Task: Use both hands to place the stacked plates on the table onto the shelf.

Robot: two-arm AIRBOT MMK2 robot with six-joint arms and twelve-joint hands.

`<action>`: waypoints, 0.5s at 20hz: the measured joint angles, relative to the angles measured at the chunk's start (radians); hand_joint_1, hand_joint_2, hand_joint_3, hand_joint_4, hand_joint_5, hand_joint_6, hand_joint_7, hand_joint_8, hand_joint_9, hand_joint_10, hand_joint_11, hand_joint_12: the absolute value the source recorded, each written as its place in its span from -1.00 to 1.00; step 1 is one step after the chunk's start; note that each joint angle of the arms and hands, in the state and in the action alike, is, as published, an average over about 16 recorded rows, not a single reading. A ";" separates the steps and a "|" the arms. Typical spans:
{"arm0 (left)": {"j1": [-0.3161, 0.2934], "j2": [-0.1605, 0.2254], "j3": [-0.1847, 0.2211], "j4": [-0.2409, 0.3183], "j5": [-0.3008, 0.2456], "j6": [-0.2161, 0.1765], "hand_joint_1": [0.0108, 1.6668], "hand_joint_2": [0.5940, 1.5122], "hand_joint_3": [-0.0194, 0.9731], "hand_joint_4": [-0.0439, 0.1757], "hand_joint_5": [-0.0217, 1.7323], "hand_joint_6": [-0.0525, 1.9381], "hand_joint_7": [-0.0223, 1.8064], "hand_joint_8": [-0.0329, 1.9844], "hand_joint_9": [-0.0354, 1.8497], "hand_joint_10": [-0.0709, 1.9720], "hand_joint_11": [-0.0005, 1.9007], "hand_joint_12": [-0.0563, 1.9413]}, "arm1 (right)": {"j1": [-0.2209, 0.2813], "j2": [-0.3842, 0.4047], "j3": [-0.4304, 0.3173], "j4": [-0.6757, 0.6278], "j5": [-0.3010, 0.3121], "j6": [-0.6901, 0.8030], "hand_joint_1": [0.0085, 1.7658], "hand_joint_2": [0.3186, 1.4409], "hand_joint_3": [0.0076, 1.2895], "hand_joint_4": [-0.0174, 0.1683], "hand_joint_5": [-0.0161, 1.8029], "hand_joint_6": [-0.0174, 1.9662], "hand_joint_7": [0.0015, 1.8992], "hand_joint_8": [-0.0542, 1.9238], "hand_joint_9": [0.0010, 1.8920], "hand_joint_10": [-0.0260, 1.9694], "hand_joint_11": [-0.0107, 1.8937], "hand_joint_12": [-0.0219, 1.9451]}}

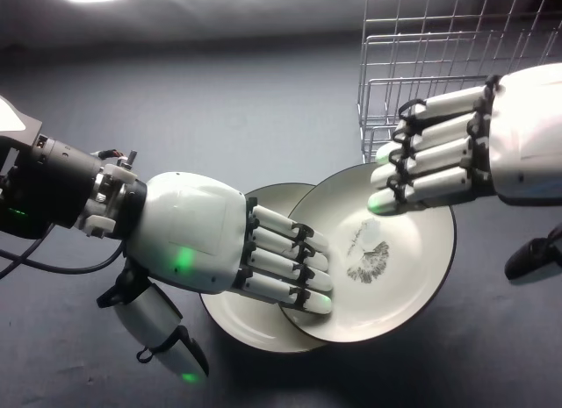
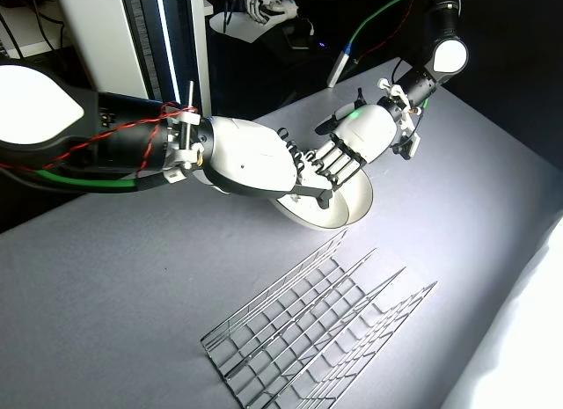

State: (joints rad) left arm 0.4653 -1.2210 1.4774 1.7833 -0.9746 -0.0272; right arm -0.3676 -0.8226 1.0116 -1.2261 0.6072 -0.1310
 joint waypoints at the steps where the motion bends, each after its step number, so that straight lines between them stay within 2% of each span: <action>1: -0.002 -0.002 0.001 0.001 0.000 0.000 -1.00 0.16 -0.94 -0.67 -0.99 -0.98 -0.99 -0.99 -0.94 -0.92 -0.98 -0.94 | 0.000 -0.005 0.003 -0.019 0.009 -0.001 0.03 0.10 -0.99 -0.77 -0.70 -0.97 -0.74 -0.94 -0.74 -0.97 -0.97 -0.19; 10: -0.010 -0.011 0.014 0.006 -0.006 0.000 -1.00 0.18 -0.94 -0.67 -0.99 -0.98 -0.99 -0.99 -0.94 -0.92 -0.98 -0.94 | -0.002 -0.069 0.035 -0.126 0.047 -0.003 0.04 0.11 -0.99 -0.77 -0.62 -0.97 -0.67 -0.94 -0.67 -0.96 -0.97 0.00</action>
State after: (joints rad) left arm 0.4555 -1.2317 1.4916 1.7890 -0.9810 -0.0271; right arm -0.3698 -0.8914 1.0468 -1.3520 0.6547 -0.1343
